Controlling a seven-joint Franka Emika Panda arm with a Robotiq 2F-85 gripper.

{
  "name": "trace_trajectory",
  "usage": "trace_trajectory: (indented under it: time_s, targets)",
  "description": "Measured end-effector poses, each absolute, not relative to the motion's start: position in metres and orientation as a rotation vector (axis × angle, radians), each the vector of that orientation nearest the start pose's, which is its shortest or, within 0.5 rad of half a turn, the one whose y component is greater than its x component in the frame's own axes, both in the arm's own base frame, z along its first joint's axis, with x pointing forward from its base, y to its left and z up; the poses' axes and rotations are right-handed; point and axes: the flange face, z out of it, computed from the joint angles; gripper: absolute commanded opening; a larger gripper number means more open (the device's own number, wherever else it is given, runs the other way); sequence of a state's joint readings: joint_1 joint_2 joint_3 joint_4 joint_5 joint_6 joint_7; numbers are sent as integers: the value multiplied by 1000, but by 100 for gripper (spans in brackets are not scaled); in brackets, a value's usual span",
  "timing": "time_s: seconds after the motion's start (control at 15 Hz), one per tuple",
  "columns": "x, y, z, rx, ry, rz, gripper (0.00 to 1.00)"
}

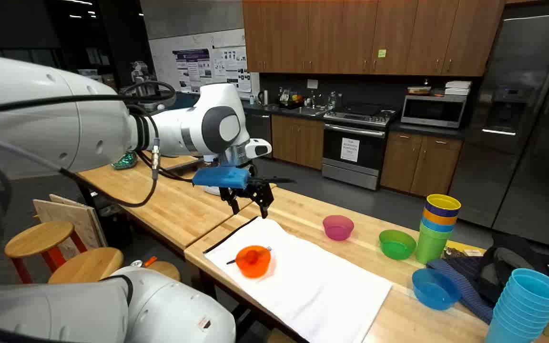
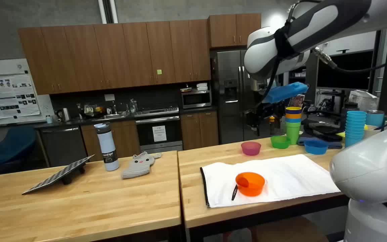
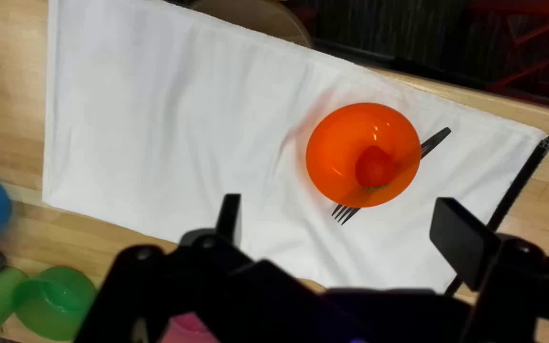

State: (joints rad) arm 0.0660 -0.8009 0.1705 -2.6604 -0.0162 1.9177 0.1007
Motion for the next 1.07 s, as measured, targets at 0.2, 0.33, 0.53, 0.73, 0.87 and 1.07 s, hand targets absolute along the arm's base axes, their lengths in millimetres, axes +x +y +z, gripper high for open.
trace_trajectory:
  time_s: [0.2,0.33,0.53,0.73,0.87,1.07]
  targets:
    - [309,75,477,-3265,-152,-114,100]
    - [309,75,477,-3265,-152,-114,100]
    - [309,75,475,-3266,-152,-102,100]
    - [313,70,467,-3237,-109,-20,100]
    - [318,61,462,-3166,-46,74,100]
    - [331,44,461,-3041,59,207,100]
